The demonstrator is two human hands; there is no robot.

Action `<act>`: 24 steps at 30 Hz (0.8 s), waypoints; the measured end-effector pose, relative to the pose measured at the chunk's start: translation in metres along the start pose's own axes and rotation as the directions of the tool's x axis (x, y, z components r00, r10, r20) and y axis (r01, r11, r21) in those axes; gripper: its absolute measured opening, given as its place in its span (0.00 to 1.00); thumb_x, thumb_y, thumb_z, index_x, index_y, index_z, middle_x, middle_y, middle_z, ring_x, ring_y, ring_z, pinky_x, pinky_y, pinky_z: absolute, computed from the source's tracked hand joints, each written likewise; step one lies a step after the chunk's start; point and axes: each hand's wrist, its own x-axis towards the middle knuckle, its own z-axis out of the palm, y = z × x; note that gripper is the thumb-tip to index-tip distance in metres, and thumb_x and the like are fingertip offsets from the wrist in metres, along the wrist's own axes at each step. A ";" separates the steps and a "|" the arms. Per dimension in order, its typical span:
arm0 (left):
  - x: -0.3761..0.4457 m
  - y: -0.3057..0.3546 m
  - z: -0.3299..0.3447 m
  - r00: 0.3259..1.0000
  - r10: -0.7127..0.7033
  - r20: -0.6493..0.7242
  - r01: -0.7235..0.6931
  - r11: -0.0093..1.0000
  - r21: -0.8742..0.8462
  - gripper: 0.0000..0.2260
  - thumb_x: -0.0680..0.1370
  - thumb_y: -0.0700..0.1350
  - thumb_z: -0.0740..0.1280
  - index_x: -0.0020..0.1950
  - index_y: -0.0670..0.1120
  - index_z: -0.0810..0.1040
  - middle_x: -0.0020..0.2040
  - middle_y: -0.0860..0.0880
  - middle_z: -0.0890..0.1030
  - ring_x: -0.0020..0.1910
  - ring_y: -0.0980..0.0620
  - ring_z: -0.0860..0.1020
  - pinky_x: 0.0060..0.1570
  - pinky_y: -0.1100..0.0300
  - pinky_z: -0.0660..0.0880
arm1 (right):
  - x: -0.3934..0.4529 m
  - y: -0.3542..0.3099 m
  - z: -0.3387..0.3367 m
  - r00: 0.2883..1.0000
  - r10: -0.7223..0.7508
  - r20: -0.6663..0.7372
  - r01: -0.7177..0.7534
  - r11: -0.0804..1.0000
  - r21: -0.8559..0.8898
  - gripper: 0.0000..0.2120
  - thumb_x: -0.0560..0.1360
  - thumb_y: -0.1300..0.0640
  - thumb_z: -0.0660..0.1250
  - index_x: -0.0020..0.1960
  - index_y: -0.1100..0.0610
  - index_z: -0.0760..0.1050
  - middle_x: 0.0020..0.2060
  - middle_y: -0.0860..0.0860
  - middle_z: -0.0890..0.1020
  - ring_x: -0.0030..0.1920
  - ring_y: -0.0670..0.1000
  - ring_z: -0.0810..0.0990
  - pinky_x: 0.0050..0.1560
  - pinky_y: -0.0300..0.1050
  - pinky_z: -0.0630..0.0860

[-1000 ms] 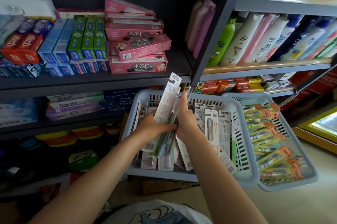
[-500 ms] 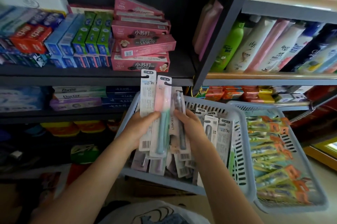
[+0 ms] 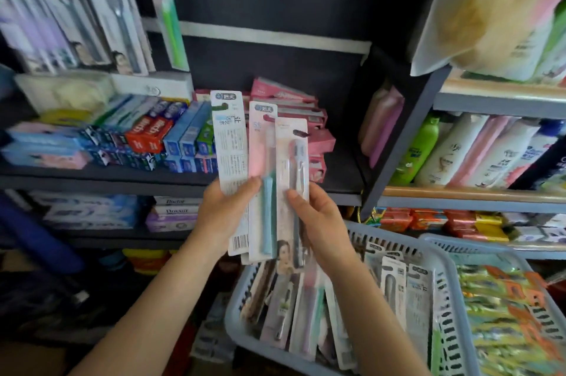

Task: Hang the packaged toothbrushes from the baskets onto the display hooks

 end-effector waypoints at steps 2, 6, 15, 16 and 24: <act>0.006 0.024 -0.022 0.998 0.064 -0.005 -0.064 0.997 -0.033 0.05 0.77 0.44 0.73 0.52 0.53 0.83 0.47 0.54 0.87 0.48 0.53 0.86 0.50 0.51 0.81 | 0.008 -0.016 0.030 0.996 -0.084 0.004 0.084 0.992 -0.091 0.09 0.82 0.58 0.66 0.61 0.57 0.79 0.54 0.56 0.86 0.55 0.57 0.85 0.57 0.52 0.82; 0.020 0.071 -0.073 0.986 0.164 -0.016 -0.164 0.985 -0.050 0.10 0.75 0.46 0.76 0.52 0.58 0.81 0.47 0.60 0.86 0.48 0.59 0.85 0.50 0.58 0.80 | 0.028 -0.043 0.095 0.975 -0.222 0.022 0.222 0.952 -0.212 0.07 0.82 0.56 0.66 0.57 0.53 0.80 0.52 0.54 0.86 0.53 0.55 0.85 0.58 0.60 0.81; 0.061 0.138 -0.200 0.935 0.325 -0.144 -0.338 0.938 -0.075 0.14 0.75 0.37 0.75 0.57 0.52 0.82 0.49 0.54 0.87 0.49 0.55 0.85 0.49 0.59 0.81 | 0.069 -0.085 0.262 0.918 -0.258 0.301 0.334 0.911 -0.240 0.22 0.81 0.51 0.61 0.75 0.49 0.67 0.71 0.40 0.73 0.70 0.41 0.72 0.73 0.44 0.68; 0.066 0.143 -0.213 0.925 0.345 -0.160 -0.360 0.930 -0.075 0.14 0.75 0.37 0.75 0.57 0.52 0.82 0.48 0.57 0.87 0.48 0.57 0.85 0.48 0.61 0.81 | 0.074 -0.086 0.276 0.907 -0.237 0.348 0.330 0.914 -0.236 0.20 0.81 0.52 0.60 0.73 0.46 0.64 0.71 0.33 0.68 0.70 0.36 0.68 0.73 0.36 0.64; 0.106 0.164 -0.296 0.907 0.345 -0.240 -0.379 0.919 -0.111 0.20 0.75 0.42 0.77 0.65 0.51 0.81 0.59 0.54 0.84 0.59 0.51 0.82 0.64 0.44 0.76 | 0.110 -0.089 0.339 0.916 -0.305 0.260 0.375 0.879 -0.293 0.06 0.82 0.58 0.67 0.55 0.50 0.81 0.49 0.45 0.87 0.52 0.45 0.85 0.55 0.44 0.80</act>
